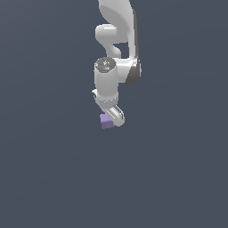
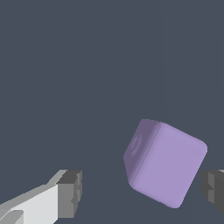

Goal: Pick up the object and move it to a goal position.

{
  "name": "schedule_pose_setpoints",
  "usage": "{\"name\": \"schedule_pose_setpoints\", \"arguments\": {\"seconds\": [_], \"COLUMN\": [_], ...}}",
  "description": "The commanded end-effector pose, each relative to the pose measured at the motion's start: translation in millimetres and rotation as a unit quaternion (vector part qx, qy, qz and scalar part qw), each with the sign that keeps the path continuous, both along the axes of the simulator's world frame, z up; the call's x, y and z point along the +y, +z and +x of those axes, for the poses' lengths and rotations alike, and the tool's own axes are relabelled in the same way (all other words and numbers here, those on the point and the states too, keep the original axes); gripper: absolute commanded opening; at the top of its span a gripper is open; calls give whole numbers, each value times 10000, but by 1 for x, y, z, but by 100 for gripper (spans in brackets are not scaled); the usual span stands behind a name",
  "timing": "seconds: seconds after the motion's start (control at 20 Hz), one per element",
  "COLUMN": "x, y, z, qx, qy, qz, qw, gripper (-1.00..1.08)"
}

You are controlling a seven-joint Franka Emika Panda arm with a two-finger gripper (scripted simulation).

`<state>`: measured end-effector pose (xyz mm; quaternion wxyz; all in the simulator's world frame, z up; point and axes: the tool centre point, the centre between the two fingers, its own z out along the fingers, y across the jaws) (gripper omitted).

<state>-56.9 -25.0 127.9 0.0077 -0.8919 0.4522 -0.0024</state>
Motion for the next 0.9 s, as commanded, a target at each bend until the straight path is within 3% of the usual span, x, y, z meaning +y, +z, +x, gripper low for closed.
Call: {"name": "schedule_pose_setpoints", "arguments": {"seconds": [0.0, 0.45, 0.85], "x": [-2, -10, -13], "y": [-4, -16, -21], "z": [-6, -25, -35], "qx": [13, 50, 65], "qy": [-367, -1537, -2114], "qz": [-5, -27, -41], "qw": [9993, 9881, 9774], "gripper": [100, 100, 100]}}
